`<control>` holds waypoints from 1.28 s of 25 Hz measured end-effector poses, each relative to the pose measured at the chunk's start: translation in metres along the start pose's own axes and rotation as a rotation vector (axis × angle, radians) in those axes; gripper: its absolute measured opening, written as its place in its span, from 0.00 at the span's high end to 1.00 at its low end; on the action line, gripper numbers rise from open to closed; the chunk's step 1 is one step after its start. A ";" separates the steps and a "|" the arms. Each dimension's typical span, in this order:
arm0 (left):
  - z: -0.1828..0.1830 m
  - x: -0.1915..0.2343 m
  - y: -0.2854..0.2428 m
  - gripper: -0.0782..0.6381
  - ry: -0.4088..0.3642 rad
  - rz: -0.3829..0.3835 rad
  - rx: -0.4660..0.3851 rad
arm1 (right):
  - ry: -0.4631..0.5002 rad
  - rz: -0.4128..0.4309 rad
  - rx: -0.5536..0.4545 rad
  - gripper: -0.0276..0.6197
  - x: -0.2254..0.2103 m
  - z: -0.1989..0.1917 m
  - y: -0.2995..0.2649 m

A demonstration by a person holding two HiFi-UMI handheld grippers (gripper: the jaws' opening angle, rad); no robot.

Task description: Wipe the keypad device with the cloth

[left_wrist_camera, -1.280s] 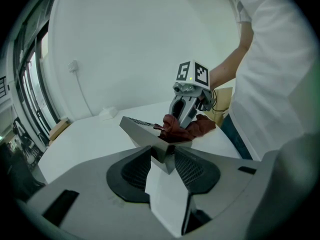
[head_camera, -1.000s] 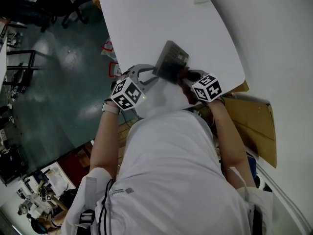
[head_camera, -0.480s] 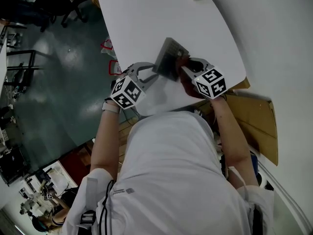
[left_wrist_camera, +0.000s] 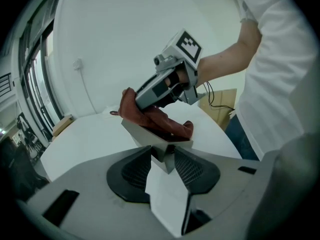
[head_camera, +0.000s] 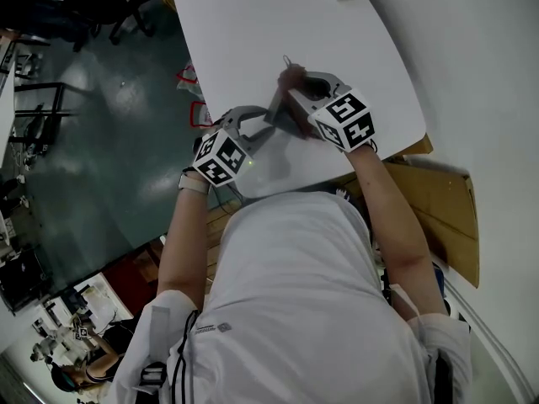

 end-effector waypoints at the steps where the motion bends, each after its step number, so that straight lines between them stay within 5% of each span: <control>1: 0.000 0.000 0.000 0.69 0.001 0.001 0.000 | 0.006 -0.001 0.009 0.84 0.000 -0.002 -0.003; 32: -0.004 -0.001 0.001 0.69 0.031 -0.002 -0.016 | -0.157 -0.037 0.084 0.84 -0.016 -0.074 0.012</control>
Point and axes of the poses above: the fingertips, and each gripper's own axes: y backward along the fingers, x to its left, z out of its top, the point moved 5 cm from there along y, backward along the fingers
